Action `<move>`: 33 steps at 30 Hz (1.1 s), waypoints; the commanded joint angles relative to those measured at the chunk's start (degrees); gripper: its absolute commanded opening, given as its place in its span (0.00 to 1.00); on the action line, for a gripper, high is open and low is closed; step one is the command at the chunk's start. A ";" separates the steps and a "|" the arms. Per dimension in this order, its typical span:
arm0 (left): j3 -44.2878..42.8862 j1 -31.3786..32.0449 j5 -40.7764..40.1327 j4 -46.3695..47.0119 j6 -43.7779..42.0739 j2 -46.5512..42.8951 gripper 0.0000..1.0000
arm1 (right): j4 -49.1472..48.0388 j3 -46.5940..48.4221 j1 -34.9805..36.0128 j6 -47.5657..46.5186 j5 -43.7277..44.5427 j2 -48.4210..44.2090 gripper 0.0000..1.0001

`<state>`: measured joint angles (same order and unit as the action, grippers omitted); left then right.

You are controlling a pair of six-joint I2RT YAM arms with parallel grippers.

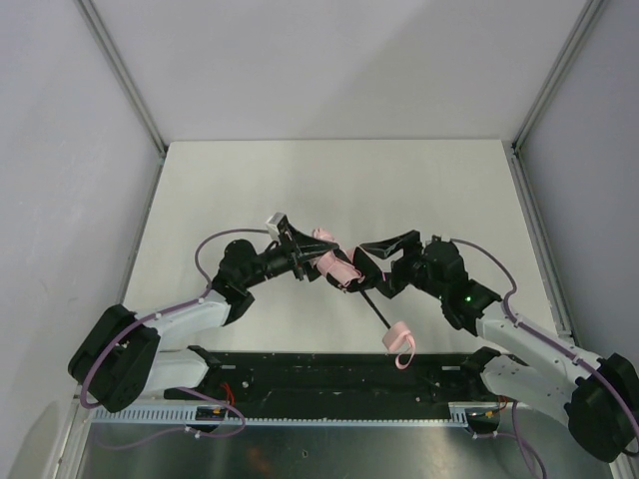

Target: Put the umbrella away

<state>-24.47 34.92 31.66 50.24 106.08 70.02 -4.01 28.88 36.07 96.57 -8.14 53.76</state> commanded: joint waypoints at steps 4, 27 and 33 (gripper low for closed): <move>-3.63 0.75 -0.15 2.86 0.67 -1.93 0.00 | -4.24 -1.02 3.49 4.95 1.54 1.06 0.80; -5.29 3.26 0.64 -1.82 -5.11 -3.48 0.00 | -30.59 -6.65 -4.08 -3.86 1.79 3.59 0.00; -6.77 3.36 0.46 -11.92 -15.69 -5.20 0.00 | -59.46 -13.85 -11.56 -14.62 -5.41 1.62 0.00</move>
<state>-28.23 38.04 30.50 40.80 98.10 68.95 -42.02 17.02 29.71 91.18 -13.10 57.41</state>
